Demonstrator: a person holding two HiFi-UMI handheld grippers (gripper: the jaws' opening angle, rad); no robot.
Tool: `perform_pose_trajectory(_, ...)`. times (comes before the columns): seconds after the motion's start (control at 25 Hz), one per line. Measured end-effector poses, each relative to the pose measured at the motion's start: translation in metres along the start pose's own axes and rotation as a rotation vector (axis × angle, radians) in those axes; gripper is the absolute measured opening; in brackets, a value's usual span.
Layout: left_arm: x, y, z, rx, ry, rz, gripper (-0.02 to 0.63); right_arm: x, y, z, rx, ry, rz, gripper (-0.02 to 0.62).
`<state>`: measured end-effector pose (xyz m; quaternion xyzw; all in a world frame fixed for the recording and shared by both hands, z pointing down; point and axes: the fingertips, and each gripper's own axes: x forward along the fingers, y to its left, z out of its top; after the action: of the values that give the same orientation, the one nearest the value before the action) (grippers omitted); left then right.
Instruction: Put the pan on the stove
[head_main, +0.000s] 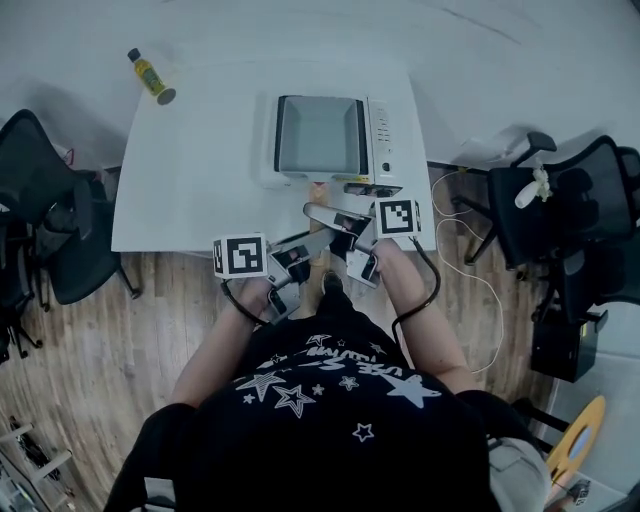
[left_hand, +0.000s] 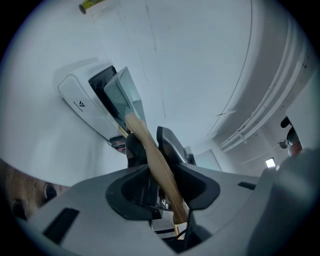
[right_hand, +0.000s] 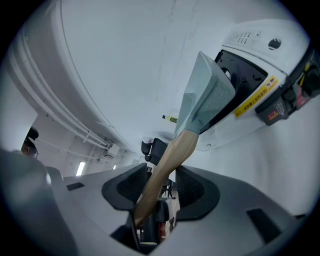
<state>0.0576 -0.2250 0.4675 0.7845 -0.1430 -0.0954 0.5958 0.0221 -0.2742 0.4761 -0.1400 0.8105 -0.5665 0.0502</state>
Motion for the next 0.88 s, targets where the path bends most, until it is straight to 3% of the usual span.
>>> perform_pose_trajectory(0.44,0.031,0.012,0.026,0.017,-0.032,0.057,0.160,-0.006,-0.018,0.034,-0.007,0.043,0.042,0.178)
perform_pose_trajectory(0.88,0.035,0.023,0.032,0.014,-0.031,0.082,0.160,-0.003,-0.031,0.037,0.030,0.060,0.038,0.181)
